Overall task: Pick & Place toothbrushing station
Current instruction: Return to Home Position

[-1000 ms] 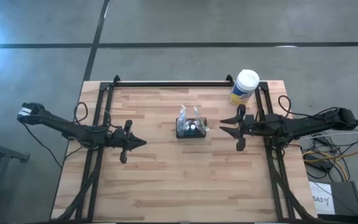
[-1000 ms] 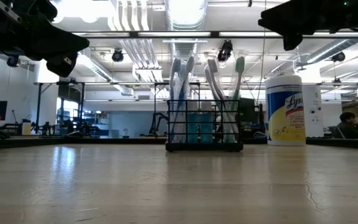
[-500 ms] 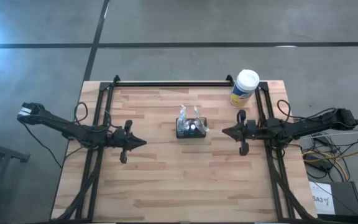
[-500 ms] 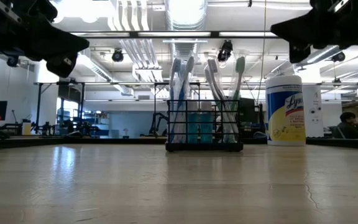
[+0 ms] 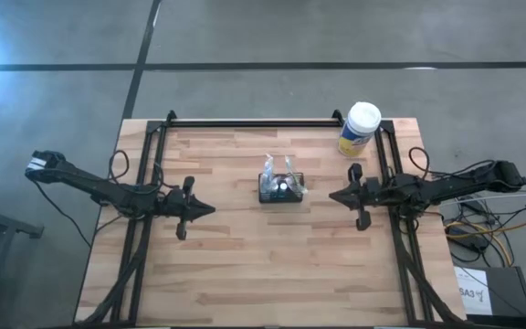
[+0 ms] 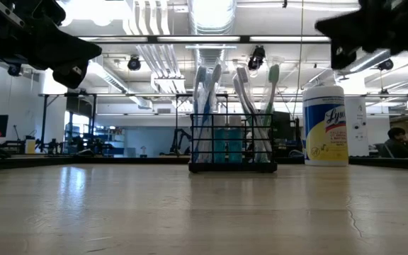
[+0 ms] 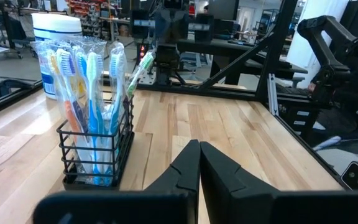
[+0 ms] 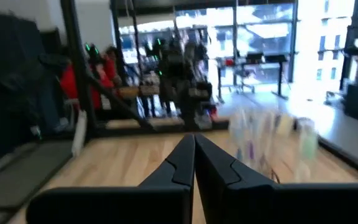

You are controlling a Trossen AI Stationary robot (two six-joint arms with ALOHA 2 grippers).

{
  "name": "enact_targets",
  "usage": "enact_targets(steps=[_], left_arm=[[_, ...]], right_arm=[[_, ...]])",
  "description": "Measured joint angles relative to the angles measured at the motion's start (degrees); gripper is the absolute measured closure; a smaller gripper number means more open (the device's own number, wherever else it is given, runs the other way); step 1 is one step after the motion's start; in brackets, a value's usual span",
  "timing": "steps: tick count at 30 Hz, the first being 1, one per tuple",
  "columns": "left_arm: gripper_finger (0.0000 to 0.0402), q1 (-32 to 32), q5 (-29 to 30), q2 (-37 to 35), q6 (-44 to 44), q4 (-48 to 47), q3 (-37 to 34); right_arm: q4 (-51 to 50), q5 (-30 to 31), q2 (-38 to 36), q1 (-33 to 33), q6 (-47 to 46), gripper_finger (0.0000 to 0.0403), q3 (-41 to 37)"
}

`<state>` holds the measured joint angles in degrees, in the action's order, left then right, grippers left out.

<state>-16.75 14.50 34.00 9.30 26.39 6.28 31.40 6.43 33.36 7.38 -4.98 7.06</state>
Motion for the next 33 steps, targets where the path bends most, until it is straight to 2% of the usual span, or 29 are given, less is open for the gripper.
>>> enact_targets(steps=[5,10,13,20,27,33], left_arm=[[0.0388,0.0,0.0,0.0,0.0,0.0,0.0],[0.0390,0.0,0.0,0.0,0.0,0.0,0.0],[0.0388,0.0,0.0,0.0,0.0,0.0,0.0],[0.0388,0.0,0.0,0.0,0.1,0.0,0.0],[0.0388,0.0,0.0,0.0,0.2,0.0,0.0],[0.0388,0.0,0.0,0.0,0.2,-0.1,0.0]], right_arm=[[-3.6,-3.7,0.0,0.0,0.3,0.0394,5.3],[-12.7,-3.9,0.1,0.0,0.6,0.0394,10.5],[-14.9,-3.9,0.1,0.0,0.6,0.0394,11.6],[-14.8,-3.9,0.1,0.0,0.0,0.0394,9.5],[-6.8,-3.9,0.0,0.0,-1.1,0.0394,3.2],[-6.3,-3.9,0.1,0.0,-1.7,0.0394,2.1]])
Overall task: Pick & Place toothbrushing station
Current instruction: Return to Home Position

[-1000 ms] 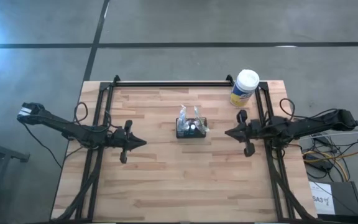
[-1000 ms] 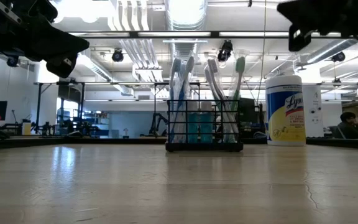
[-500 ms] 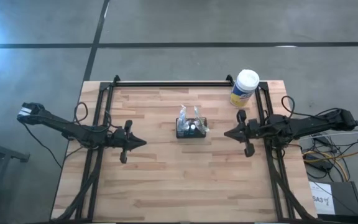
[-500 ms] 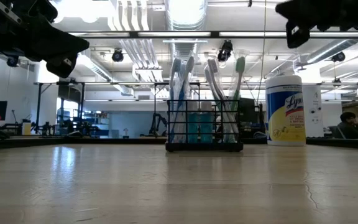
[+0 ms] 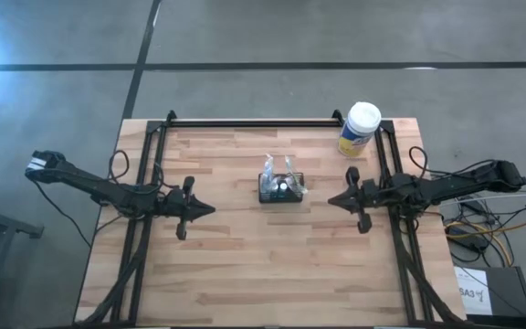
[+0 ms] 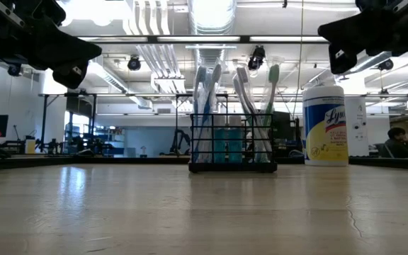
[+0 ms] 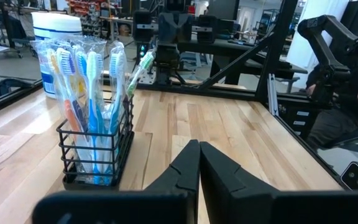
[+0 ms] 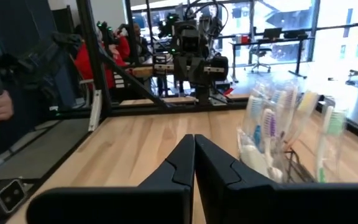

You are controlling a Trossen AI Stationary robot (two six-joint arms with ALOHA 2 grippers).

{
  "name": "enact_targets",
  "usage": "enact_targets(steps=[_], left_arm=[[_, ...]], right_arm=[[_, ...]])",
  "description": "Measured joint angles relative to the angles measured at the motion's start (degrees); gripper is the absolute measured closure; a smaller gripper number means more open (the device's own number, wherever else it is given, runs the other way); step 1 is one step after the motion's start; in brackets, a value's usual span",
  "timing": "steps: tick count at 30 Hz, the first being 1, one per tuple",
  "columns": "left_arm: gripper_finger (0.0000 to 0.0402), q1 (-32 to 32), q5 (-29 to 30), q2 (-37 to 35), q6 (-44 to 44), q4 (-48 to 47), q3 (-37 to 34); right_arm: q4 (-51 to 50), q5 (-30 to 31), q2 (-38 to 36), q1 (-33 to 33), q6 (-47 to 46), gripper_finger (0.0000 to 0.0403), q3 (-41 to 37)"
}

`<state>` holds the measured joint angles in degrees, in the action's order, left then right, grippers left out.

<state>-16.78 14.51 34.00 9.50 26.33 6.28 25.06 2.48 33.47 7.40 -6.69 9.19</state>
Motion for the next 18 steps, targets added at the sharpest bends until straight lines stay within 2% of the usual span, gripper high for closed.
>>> enact_targets(steps=[8,18], left_arm=[[0.0390,0.0,0.0,0.0,0.3,0.0,0.0],[0.0389,0.0,0.0,0.0,0.8,0.0,0.0]], right_arm=[[0.0,-1.4,0.0,0.0,-1.4,0.0382,-0.1],[-0.1,-1.7,0.0,0.0,-3.9,0.0292,-0.1]])
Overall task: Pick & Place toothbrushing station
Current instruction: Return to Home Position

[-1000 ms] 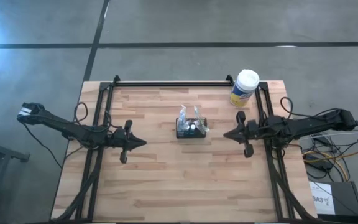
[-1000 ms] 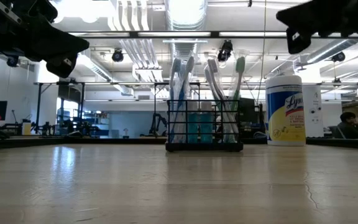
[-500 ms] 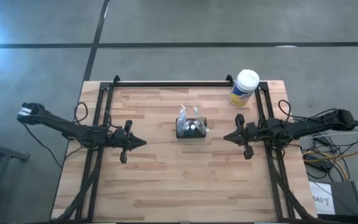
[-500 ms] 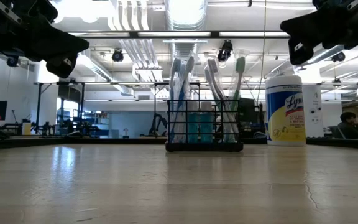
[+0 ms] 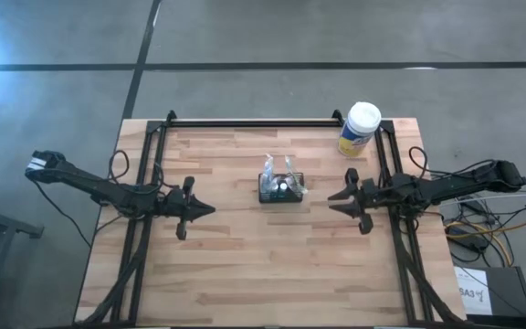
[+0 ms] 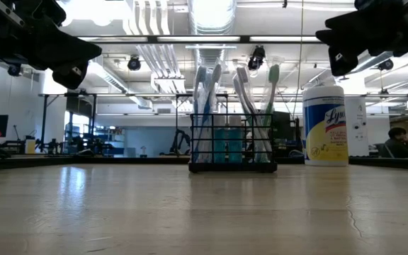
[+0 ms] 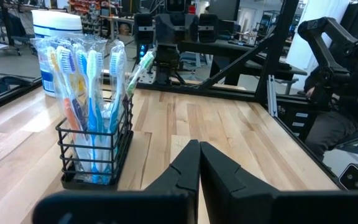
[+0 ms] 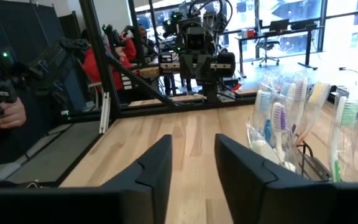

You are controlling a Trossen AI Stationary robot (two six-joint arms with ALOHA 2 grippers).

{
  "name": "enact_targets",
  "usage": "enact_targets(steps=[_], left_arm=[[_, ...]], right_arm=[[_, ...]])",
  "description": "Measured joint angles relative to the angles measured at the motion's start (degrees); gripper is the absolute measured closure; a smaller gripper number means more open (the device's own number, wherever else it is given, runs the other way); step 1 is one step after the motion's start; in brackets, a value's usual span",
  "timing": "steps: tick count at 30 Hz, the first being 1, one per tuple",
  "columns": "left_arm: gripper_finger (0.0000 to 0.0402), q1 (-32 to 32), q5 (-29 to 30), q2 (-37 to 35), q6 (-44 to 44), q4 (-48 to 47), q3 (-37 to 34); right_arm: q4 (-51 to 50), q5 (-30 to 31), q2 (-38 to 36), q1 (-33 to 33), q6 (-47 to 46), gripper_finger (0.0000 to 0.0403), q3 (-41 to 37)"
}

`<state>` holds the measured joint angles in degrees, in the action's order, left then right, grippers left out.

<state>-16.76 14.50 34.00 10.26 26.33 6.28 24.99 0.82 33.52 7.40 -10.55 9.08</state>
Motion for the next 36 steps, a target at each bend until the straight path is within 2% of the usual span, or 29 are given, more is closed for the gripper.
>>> enact_targets(steps=[7,11,14,21,28,36], left_arm=[[0.0388,0.0,0.0,0.0,0.1,0.0,0.0],[0.0388,0.0,0.0,0.0,0.1,0.0,0.0],[0.0388,0.0,0.0,0.0,0.2,0.0,0.0],[0.0387,0.0,0.6,0.0,-0.3,0.0,0.0],[0.0390,0.0,3.0,0.0,-0.8,0.0,0.0],[0.0392,0.0,3.7,-0.1,-3.0,0.1,0.0]], right_arm=[[-0.4,-0.5,0.1,0.0,0.0,0.0248,-0.1],[-1.0,-2.6,0.0,0.0,0.3,0.0242,-0.9],[-0.4,-0.8,0.0,0.0,0.2,0.0268,-2.0],[3.9,0.3,0.0,0.1,1.9,0.0383,-4.7],[6.6,0.3,-2.5,0.2,3.5,0.0394,-8.4],[4.0,0.4,-9.9,0.2,4.8,0.0394,-8.6]])
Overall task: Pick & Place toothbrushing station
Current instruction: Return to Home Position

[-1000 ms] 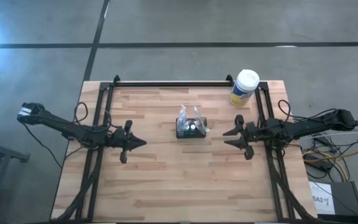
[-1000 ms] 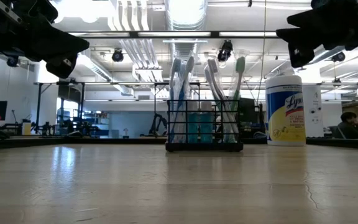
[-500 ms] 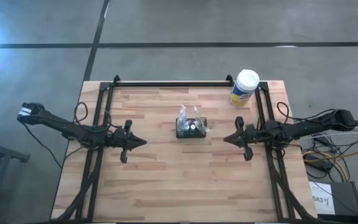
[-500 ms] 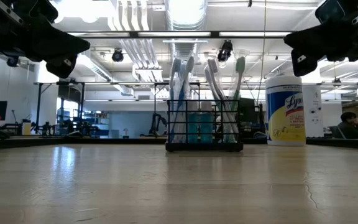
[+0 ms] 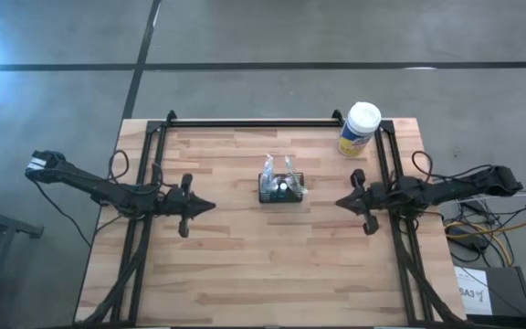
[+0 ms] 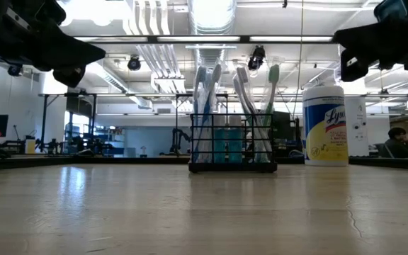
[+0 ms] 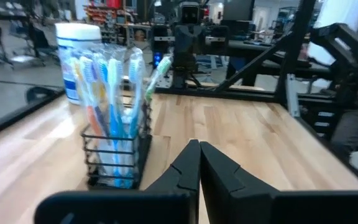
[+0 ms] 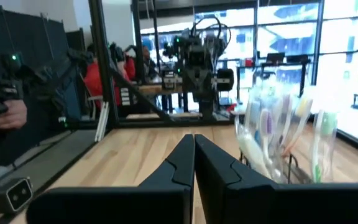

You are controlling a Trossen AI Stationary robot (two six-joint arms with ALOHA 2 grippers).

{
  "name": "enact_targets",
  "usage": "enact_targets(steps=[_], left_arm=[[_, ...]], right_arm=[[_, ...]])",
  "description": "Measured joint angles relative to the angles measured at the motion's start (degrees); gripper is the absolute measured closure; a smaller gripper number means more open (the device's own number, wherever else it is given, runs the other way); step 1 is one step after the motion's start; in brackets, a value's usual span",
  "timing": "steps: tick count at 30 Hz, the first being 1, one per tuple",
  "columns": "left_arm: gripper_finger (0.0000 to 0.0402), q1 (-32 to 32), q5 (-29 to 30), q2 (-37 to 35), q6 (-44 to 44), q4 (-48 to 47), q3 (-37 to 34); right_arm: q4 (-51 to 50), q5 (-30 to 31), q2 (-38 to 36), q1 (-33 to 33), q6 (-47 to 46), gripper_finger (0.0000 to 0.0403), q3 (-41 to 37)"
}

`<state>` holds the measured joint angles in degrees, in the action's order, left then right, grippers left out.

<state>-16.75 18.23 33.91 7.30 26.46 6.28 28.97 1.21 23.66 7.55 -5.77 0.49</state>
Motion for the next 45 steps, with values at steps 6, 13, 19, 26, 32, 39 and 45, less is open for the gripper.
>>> enact_targets(steps=[6,13,19,26,32,39,45], left_arm=[[0.0398,0.0,6.4,-0.8,-3.0,-0.1,0.0],[0.0398,0.2,7.6,-2.4,-8.6,-0.7,0.0],[0.0398,1.8,11.9,-4.0,-10.9,-0.7,-0.3],[0.0399,2.1,8.0,-7.3,-12.1,3.0,-5.7],[0.0399,2.2,7.9,-8.1,-10.8,1.9,-5.8],[0.0390,2.2,7.9,-8.1,-10.1,1.8,-5.8],[0.0392,2.2,7.9,-8.1,-8.0,0.4,-5.8]], right_arm=[[-8.2,0.1,-8.3,-0.1,1.3,0.0394,0.0],[-22.6,0.3,-21.6,-0.1,1.5,0.0394,0.5],[-25.8,0.3,-23.0,-0.2,1.5,0.0394,1.1],[-25.8,0.3,-23.6,-0.1,1.7,0.0394,1.1],[-25.8,0.3,-23.5,-0.1,1.4,0.0394,1.1],[-25.7,0.3,-23.5,-0.1,1.4,0.0394,1.1],[-25.7,0.3,-23.5,-0.1,1.3,0.0394,1.1]])
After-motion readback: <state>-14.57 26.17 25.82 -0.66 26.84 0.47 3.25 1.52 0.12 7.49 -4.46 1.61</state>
